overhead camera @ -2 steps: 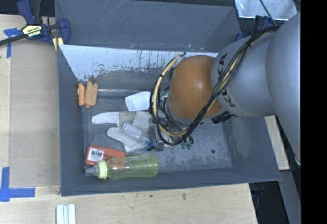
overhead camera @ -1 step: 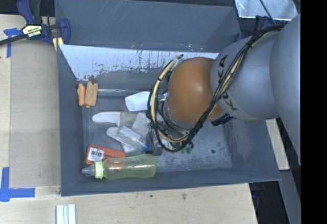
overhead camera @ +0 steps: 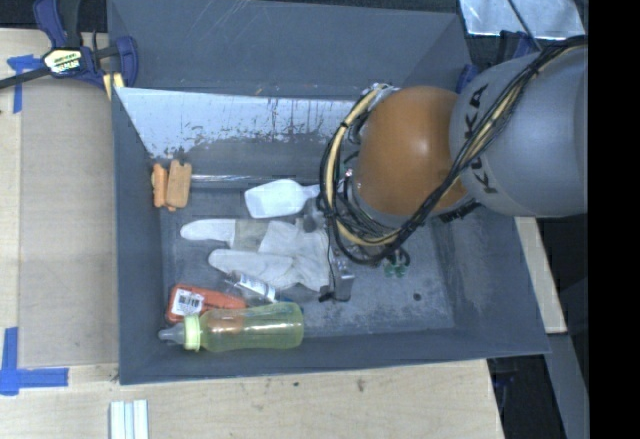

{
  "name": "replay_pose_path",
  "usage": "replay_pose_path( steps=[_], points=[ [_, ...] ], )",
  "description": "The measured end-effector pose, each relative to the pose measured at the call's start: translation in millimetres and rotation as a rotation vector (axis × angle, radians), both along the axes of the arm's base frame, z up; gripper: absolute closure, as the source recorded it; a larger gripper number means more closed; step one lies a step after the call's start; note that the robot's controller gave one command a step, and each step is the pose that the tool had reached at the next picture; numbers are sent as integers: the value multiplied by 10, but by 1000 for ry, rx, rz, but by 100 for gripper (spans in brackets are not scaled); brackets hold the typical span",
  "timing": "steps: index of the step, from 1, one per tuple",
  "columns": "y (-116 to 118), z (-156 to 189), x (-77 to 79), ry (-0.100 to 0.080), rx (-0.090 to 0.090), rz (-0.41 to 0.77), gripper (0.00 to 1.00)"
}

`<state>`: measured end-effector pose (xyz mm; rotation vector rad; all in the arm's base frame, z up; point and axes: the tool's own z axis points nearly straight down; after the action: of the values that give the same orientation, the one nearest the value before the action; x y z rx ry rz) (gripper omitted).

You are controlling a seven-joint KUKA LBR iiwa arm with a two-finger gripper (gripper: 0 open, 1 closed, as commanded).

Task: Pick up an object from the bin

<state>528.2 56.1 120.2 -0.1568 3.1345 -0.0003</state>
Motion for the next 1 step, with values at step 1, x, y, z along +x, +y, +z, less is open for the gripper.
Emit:
replay_pose_path(
  steps=[1],
  points=[
    [4,-2,-2,0,0,0,0]
  ],
)
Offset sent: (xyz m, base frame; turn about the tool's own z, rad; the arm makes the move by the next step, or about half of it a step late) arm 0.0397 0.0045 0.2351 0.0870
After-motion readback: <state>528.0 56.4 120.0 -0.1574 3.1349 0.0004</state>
